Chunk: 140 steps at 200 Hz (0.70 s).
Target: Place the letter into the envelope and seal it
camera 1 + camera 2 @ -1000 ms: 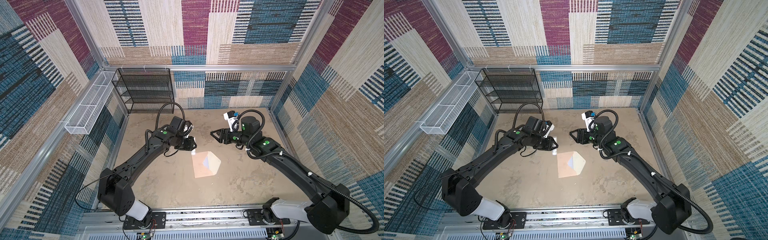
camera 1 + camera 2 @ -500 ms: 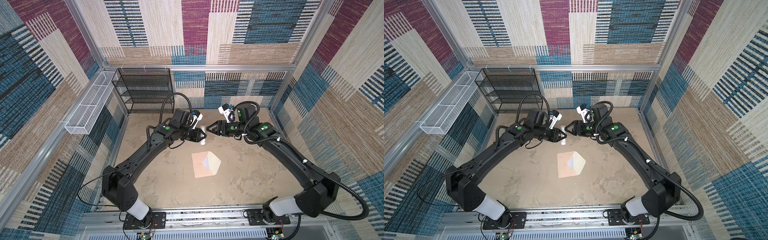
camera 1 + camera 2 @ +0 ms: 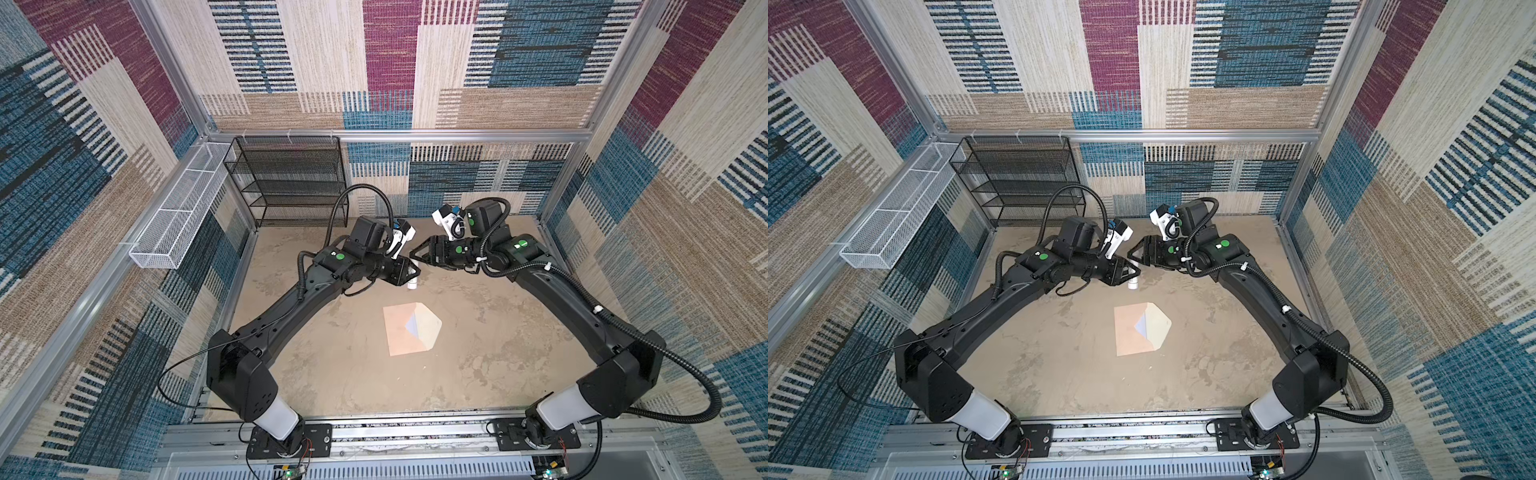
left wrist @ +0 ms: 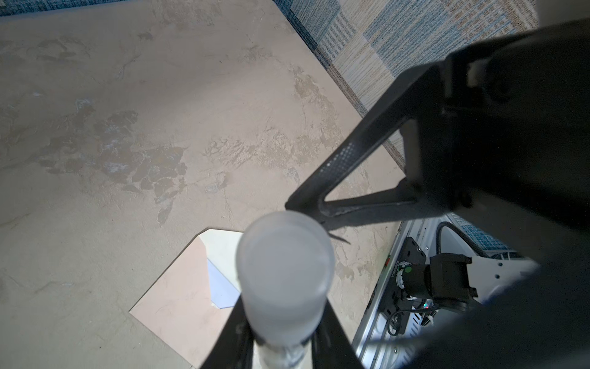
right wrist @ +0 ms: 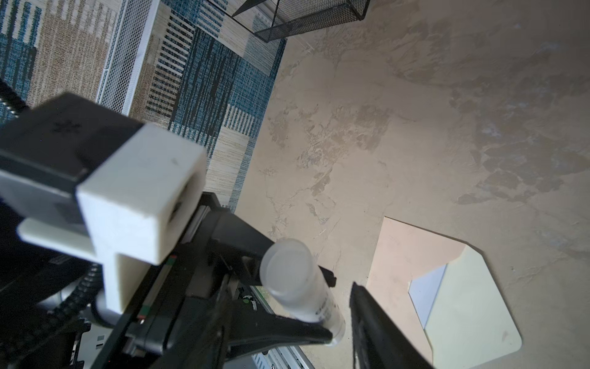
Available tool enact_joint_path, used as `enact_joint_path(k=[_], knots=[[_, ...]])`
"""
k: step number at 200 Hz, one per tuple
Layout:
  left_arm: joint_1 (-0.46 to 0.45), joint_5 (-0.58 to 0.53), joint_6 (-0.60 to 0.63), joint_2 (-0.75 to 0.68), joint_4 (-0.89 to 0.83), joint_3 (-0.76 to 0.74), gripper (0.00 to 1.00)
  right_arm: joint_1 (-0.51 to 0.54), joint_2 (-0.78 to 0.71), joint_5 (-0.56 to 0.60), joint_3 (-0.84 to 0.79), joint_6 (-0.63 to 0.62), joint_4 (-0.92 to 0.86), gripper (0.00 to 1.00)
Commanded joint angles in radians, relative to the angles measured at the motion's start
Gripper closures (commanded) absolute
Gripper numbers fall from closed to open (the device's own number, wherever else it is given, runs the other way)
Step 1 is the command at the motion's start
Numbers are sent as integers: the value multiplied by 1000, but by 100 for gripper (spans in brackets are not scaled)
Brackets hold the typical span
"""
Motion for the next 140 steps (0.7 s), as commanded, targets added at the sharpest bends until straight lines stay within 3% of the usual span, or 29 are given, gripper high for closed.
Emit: enact_joint_path(k=[1,68,119,140], knots=[[-5,26,30,8,31,16,82,0,9,19,18,-7,-8,39],[-17,33,37,16,40,26,82,2,31,80,29,-28,-26,51],[-18,56,20,20,61,11,78,2,19,119,44,-51,-18,76],[-17,69,4,19,80,1,68,2,18,122,43,-60,-20,83]])
